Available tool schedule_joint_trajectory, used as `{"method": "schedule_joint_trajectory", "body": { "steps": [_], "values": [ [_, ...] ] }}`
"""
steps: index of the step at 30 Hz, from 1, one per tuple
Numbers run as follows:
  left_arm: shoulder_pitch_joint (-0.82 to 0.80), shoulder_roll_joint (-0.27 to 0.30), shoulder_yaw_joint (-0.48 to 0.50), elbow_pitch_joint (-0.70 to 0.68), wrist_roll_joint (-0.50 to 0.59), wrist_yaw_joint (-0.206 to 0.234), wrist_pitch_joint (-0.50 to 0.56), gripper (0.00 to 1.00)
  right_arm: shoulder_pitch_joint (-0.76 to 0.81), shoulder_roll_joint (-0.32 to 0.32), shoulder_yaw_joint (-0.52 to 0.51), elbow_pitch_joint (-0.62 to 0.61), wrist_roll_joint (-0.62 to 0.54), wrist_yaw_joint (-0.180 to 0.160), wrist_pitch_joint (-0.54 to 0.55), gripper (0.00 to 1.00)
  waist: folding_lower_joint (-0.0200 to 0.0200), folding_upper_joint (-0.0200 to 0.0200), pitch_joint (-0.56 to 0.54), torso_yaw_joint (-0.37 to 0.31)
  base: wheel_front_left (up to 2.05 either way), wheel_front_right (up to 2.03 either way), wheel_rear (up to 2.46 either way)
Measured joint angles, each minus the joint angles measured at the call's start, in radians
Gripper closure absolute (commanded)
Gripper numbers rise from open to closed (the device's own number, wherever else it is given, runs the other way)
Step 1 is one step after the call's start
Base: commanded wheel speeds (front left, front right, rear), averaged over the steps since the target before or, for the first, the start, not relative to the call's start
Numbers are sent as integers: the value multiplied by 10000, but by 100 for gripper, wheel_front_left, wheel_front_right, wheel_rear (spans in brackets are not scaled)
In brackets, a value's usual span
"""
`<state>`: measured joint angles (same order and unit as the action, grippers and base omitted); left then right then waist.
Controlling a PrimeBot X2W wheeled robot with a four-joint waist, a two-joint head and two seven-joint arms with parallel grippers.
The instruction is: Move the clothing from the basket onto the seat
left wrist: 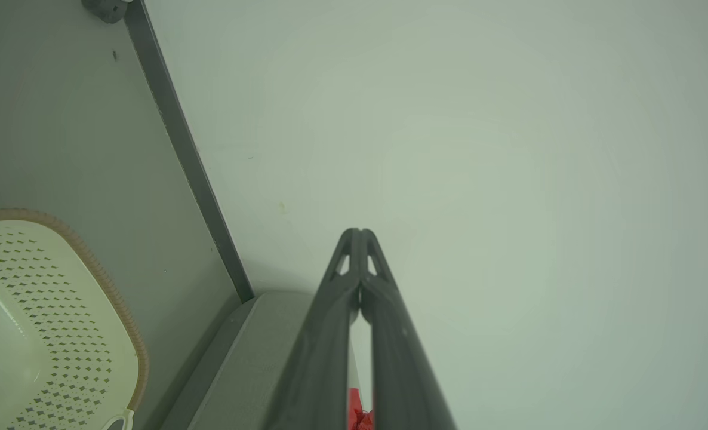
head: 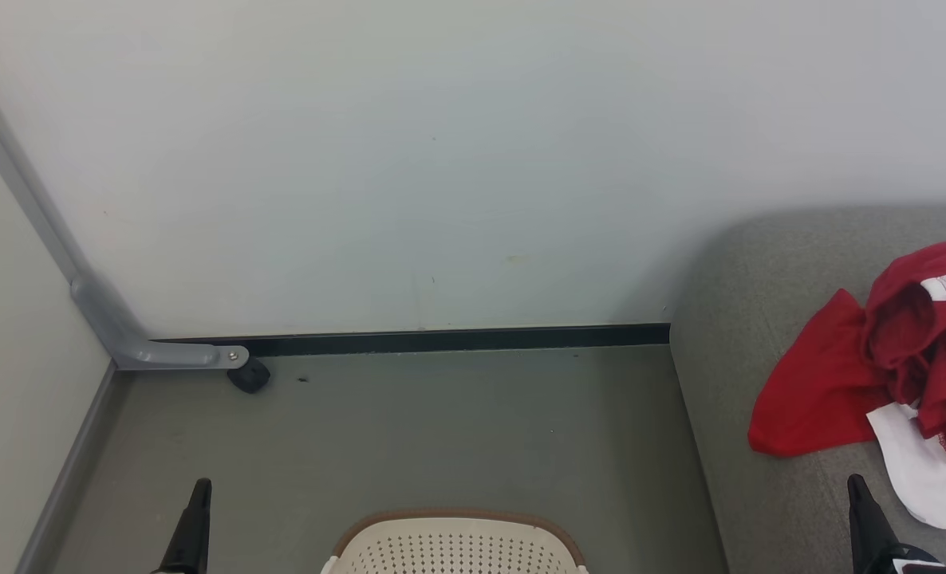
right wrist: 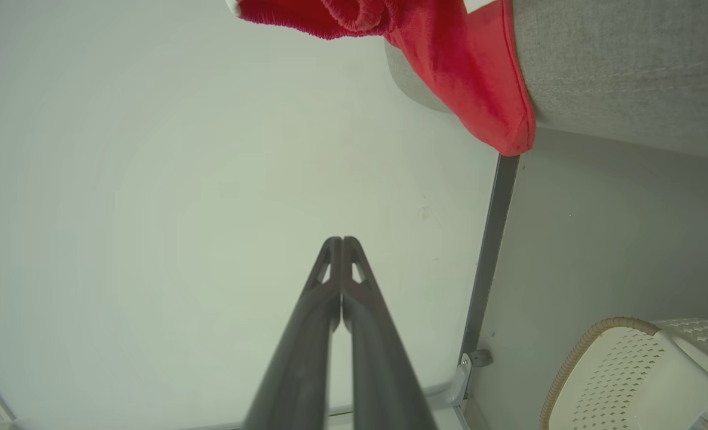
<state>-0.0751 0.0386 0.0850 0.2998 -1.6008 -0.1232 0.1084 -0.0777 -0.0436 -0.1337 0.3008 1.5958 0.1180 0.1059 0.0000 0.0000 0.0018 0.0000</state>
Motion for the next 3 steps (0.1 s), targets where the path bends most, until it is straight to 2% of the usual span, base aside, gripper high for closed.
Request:
{"method": "schedule_joint_trajectory", "body": {
  "steps": [3],
  "values": [
    [0, 0, 0, 0, 0, 0, 0, 100, 0, 0, 0, 0, 0, 10, 0, 100, 0, 0, 0, 0, 0, 0, 0]
  ]
}}
